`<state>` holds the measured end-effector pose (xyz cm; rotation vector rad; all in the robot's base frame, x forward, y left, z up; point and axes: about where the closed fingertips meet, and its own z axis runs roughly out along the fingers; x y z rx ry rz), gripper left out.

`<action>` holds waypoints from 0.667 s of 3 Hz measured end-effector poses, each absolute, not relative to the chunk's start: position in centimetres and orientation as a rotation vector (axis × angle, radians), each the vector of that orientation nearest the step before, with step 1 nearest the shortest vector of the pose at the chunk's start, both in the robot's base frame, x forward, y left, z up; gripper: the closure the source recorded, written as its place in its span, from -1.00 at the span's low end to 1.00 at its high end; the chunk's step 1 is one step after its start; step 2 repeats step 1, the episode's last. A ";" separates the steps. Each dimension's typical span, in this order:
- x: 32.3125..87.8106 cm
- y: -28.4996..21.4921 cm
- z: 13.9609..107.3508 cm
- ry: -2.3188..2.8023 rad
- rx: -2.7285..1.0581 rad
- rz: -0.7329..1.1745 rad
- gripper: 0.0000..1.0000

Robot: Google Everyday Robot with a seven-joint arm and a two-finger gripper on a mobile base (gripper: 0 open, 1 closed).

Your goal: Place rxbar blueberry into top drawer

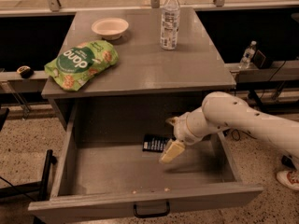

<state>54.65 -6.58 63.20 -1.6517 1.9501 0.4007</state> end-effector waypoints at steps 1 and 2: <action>53.2 -8.5 66.5 1.931 -1.706 0.311 -1.00; 53.2 -8.5 66.5 1.931 -1.706 0.311 -1.00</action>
Offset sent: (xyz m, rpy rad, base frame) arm 0.0000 0.0000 0.0000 0.0000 0.0000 0.0000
